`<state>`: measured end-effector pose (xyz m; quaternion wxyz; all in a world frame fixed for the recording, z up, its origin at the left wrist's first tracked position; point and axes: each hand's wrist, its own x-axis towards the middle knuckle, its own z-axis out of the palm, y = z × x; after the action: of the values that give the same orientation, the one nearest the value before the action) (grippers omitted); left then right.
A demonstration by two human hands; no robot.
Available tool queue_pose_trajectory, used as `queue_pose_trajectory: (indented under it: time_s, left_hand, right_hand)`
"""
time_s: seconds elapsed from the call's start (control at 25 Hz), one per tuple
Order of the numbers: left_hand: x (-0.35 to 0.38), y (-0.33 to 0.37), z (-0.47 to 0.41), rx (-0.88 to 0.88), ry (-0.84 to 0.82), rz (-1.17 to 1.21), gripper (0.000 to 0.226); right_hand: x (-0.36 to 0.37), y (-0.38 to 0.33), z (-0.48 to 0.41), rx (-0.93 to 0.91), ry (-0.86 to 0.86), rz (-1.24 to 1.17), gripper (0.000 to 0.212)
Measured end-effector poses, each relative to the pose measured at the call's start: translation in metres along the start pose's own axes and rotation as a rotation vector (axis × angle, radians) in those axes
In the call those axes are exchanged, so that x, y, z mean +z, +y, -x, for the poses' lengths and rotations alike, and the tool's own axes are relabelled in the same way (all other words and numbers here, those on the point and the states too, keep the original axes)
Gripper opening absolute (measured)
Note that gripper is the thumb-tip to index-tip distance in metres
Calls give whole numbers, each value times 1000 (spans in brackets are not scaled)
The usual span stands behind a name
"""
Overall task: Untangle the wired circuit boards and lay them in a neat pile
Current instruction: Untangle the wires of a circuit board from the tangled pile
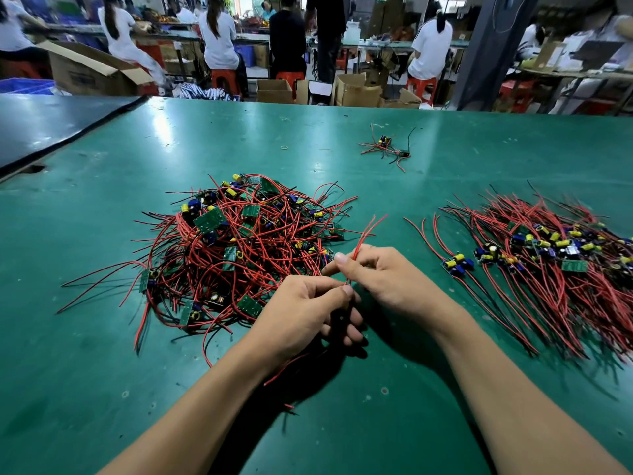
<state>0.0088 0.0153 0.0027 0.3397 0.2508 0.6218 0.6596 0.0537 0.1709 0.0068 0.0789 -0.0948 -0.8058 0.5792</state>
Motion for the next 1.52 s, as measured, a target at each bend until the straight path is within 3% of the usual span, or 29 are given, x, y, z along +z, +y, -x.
queue_pose_trajectory:
  time_s: [0.12,0.32,0.52,0.64,0.72,0.96,1.2,1.28,1.4,1.52]
  left_hand:
    - [2,2,0,-3,-12,-2,22]
    - [2,4,-1,-11,9,18,21]
    - [3,2,0,-9,75,48,25]
    - [3,1,-1,-2,116,58,25]
    - [3,1,-2,-4,117,47,27]
    - [4,2,1,5,73,-74,28]
    - [5,3,0,1,55,-126,28]
    - [4,4,0,4,47,-127,28]
    - [2,5,2,5,32,-130,26]
    - [1,4,2,-12,8,-132,24]
  right_hand:
    - [-6,5,-5,-89,195,207,26]
    - [2,10,-9,-149,431,162,34]
    - [14,8,-8,82,169,-370,47]
    - [15,8,-2,169,-82,-485,50]
    - [15,9,0,168,-156,-482,49]
    - [-10,12,-8,49,230,114,39]
    - [-15,16,-14,-82,591,177,29]
    - [-13,16,-15,-104,630,195,33]
    - [-8,9,-14,34,486,-197,54]
    - [-13,4,-14,166,351,-548,58]
